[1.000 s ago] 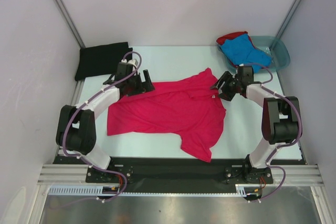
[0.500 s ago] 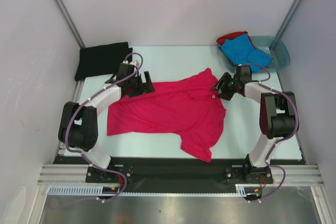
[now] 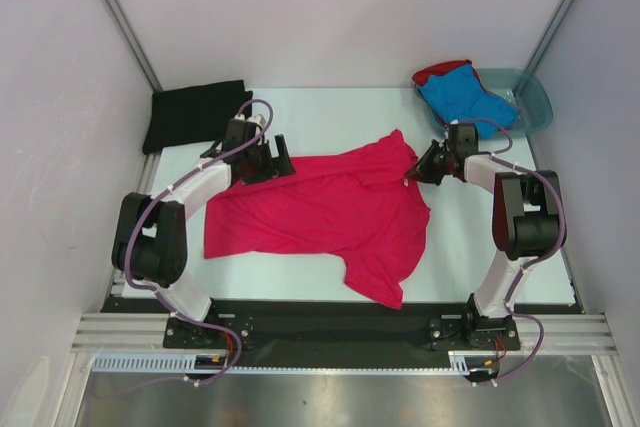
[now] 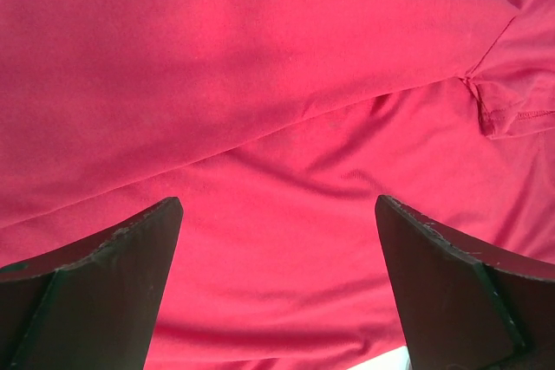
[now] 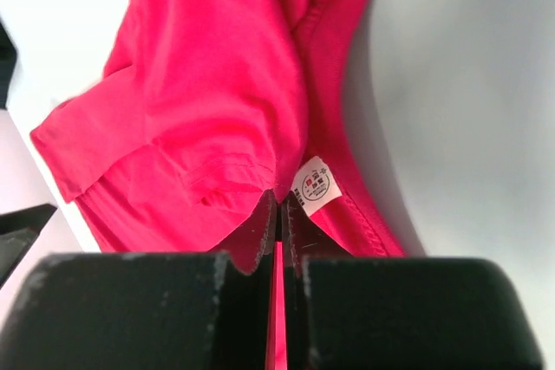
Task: Fold and stack the t-shirts
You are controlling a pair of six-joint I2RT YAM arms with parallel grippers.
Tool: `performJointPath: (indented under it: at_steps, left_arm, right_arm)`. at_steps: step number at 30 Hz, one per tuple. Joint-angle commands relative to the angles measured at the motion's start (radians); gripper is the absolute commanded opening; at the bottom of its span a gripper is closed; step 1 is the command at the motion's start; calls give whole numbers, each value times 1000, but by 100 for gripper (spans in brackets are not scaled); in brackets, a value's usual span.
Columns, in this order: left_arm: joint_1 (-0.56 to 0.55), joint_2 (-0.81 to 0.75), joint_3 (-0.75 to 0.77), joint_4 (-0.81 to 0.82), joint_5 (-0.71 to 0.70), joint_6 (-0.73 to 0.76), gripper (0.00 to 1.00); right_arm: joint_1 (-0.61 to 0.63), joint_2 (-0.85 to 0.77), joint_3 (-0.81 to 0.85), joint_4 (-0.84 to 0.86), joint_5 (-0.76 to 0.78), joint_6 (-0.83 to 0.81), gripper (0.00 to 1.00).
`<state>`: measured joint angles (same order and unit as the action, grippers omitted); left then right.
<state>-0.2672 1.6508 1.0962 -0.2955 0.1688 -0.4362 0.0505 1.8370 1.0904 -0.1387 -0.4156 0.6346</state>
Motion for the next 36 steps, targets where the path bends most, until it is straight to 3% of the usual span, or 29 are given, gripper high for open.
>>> performJointPath:
  at_steps: [1, 11, 18, 24, 33, 36]
  left_arm:
    - [-7, -3, 33, 18, 11, 13, 100]
    - [-10, -17, 11, 29, 37, 7, 100]
    - [-10, -28, 1, 21, 43, 14, 100]
    - [-12, -34, -1, 12, 46, 19, 100]
    - [-12, -29, 4, 2, 58, 25, 100]
    - [-12, -29, 4, 4, 60, 27, 100]
  right_arm:
    - [-1, -103, -3, 62, -46, -29, 0]
    - [18, -214, 52, -58, -72, -96, 0]
    - [86, -219, 78, -202, 12, -115, 0]
    - [173, -280, 11, -280, 194, -104, 0]
    - [187, -410, -118, -309, 444, -69, 0]
    - [187, -380, -123, -302, 454, -90, 13]
